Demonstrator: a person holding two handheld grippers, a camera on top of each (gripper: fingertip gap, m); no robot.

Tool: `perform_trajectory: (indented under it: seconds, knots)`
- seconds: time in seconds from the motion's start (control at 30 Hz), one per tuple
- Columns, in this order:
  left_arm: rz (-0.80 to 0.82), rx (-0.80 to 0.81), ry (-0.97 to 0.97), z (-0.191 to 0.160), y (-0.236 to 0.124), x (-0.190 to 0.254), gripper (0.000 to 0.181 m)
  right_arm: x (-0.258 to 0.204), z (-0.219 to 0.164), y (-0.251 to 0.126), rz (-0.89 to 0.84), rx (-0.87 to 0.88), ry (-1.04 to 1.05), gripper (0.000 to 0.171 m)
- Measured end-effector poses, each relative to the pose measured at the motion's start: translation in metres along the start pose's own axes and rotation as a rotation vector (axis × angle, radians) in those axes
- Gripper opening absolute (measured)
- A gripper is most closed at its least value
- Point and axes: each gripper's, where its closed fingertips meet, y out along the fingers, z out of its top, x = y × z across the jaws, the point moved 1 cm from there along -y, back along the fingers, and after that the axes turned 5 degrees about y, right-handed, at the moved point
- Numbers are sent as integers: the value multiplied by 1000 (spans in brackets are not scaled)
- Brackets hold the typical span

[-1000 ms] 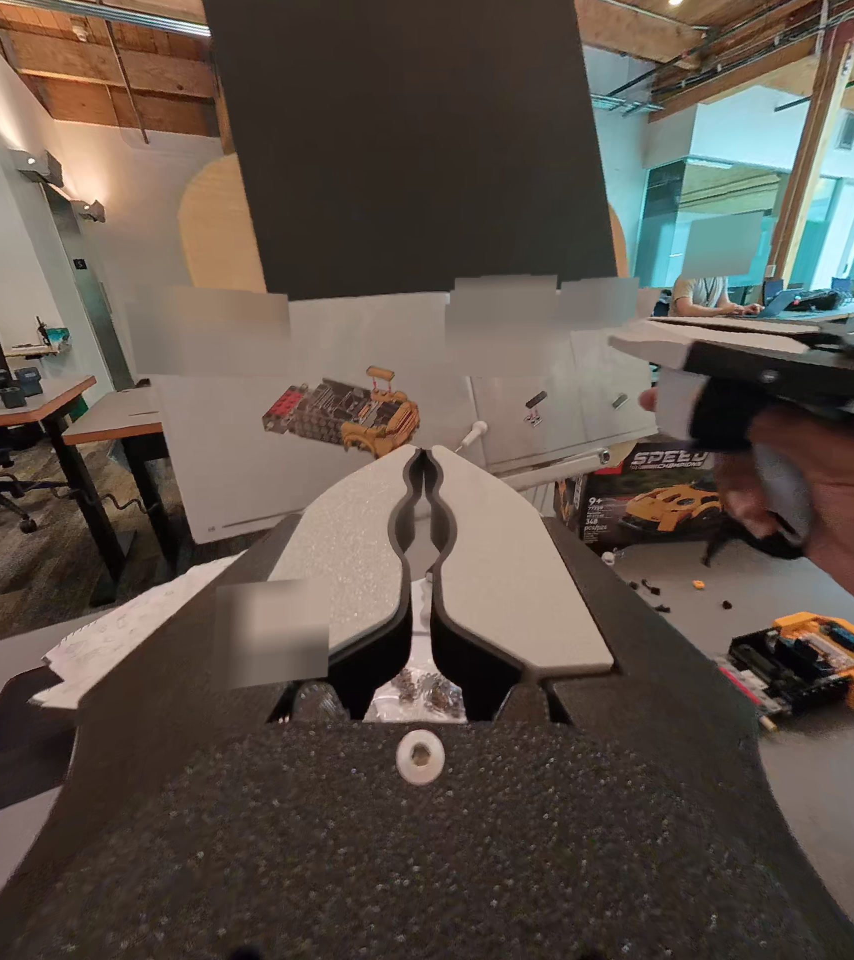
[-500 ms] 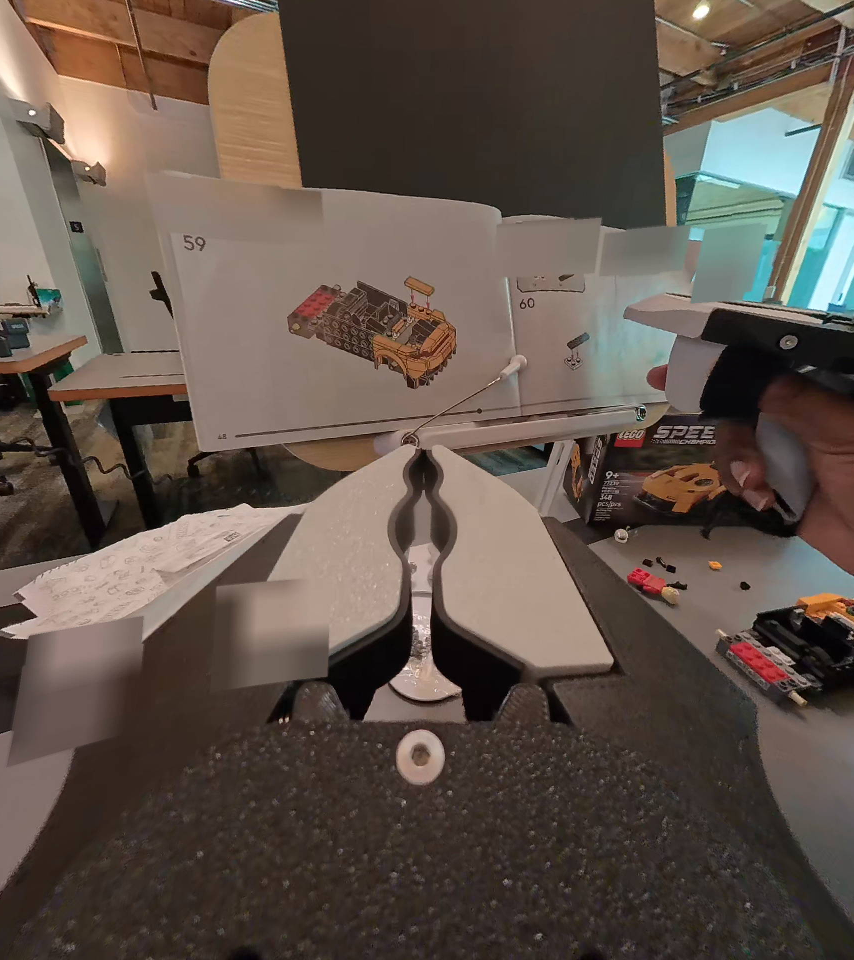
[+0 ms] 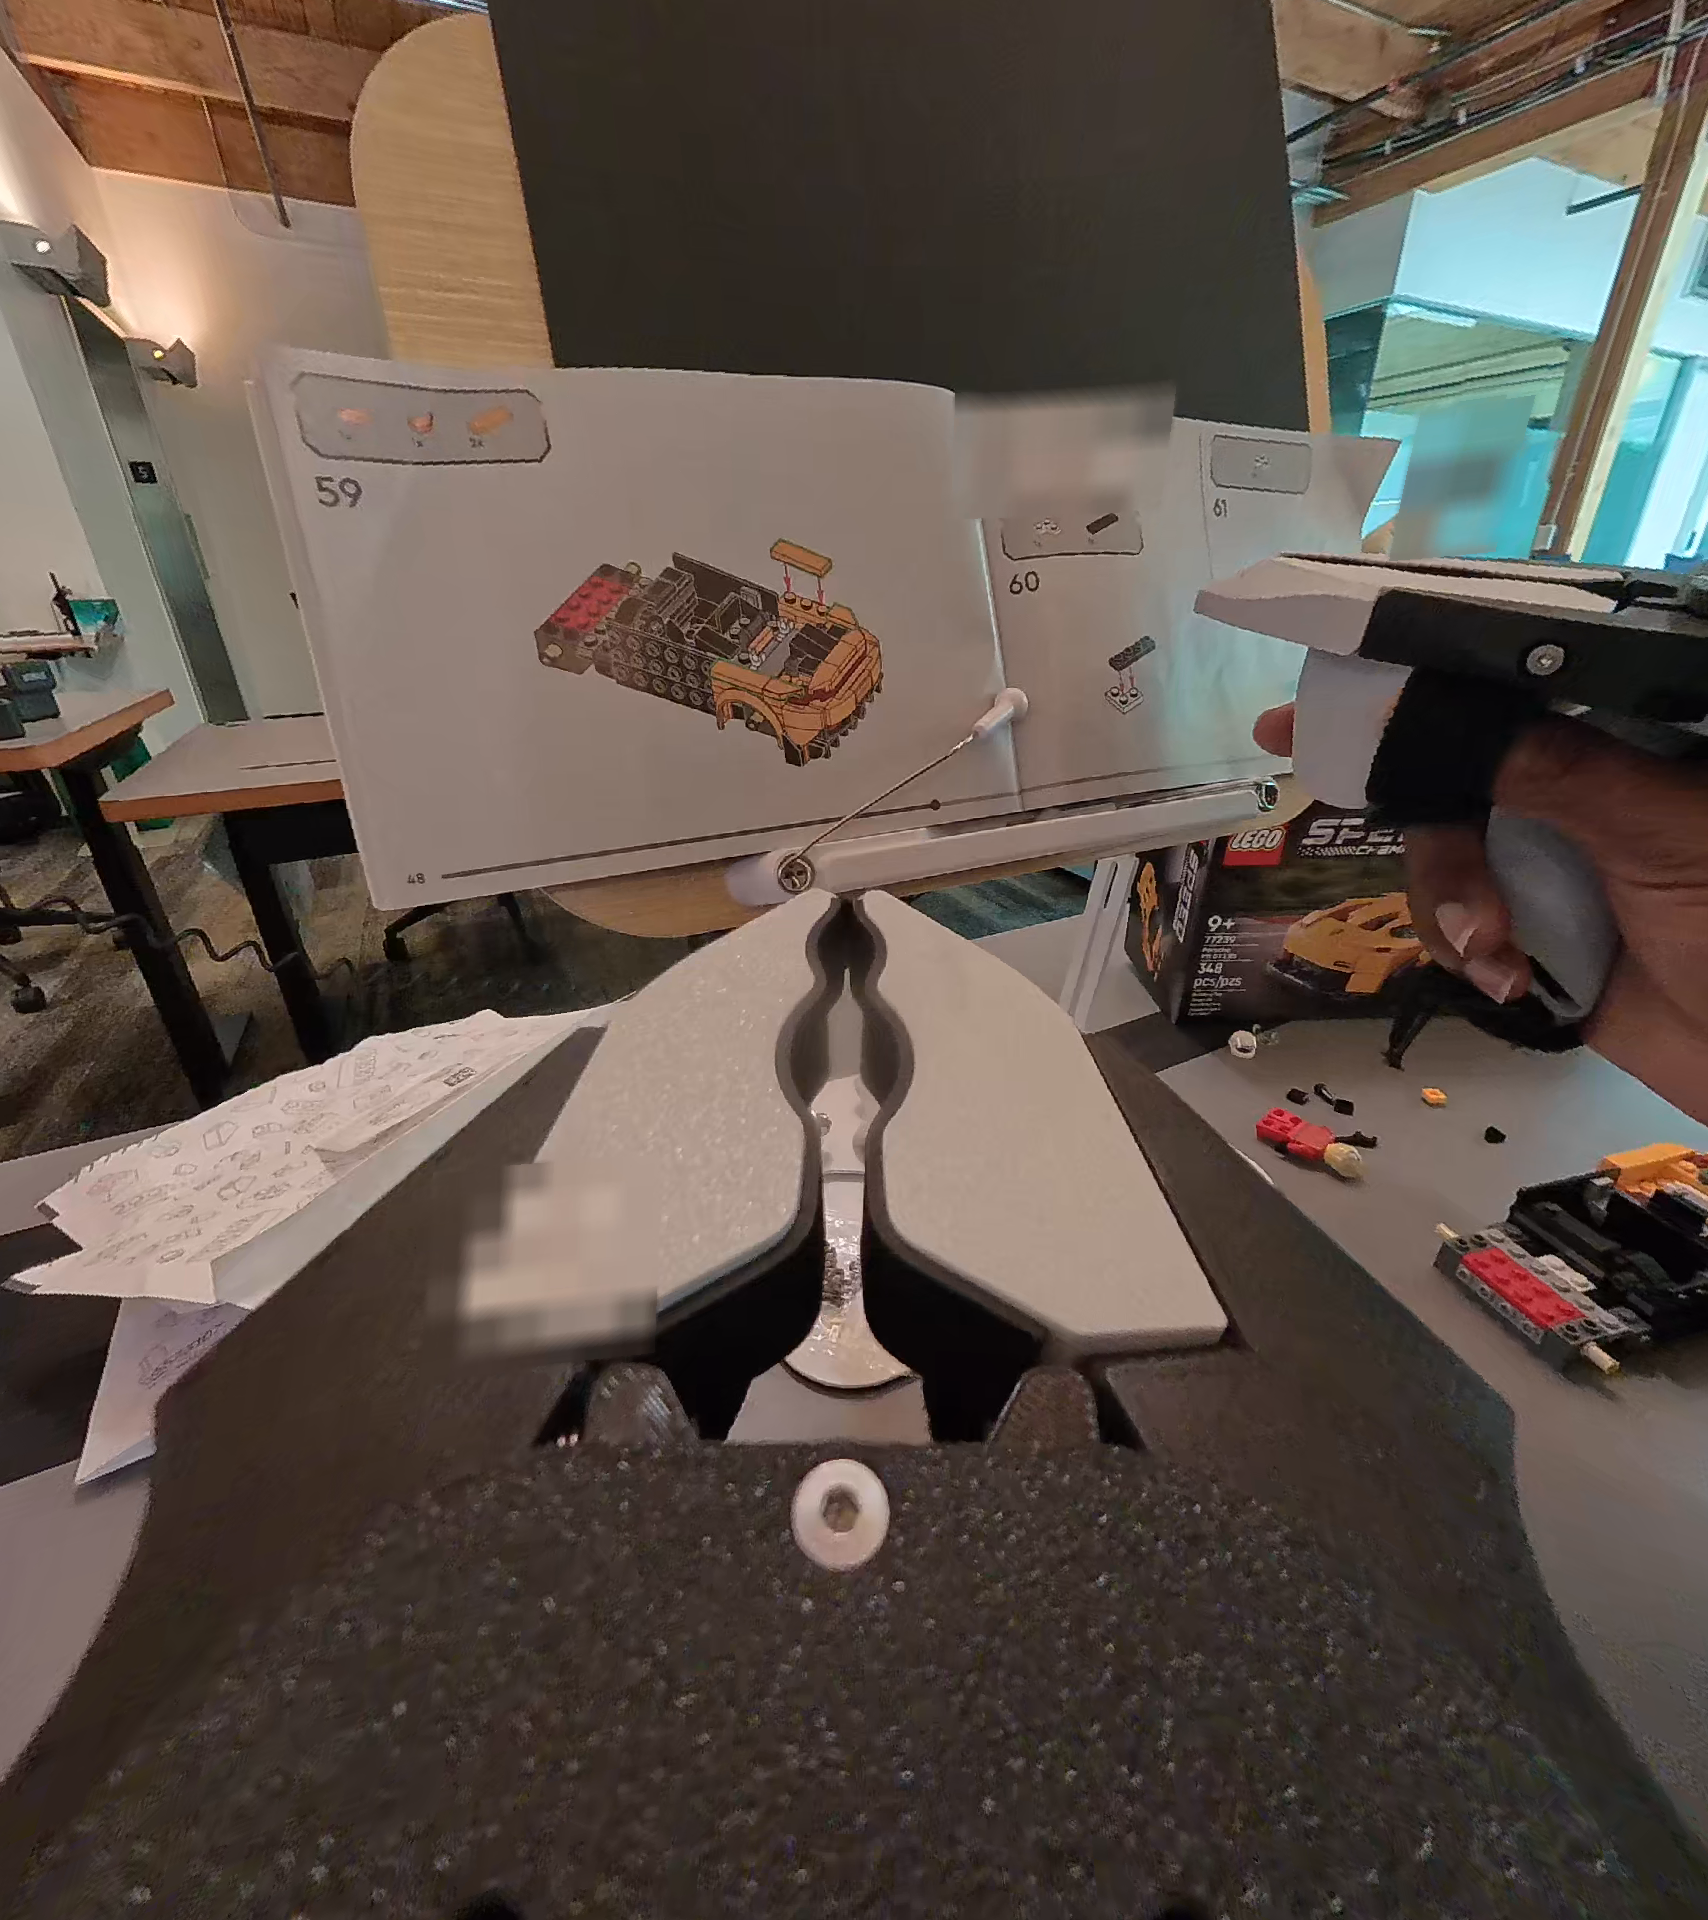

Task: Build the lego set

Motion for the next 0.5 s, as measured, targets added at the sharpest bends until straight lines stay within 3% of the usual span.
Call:
perform_trajectory:
  seconds: [0.27,0.5]
  knots:
    - [-4,-7,-3,-3,0,0,0,3,-12,2,-6,-44,2,0]
    - [-14,0,5,0,-1,2,0,-4,2,0,-14,24,-49,0]
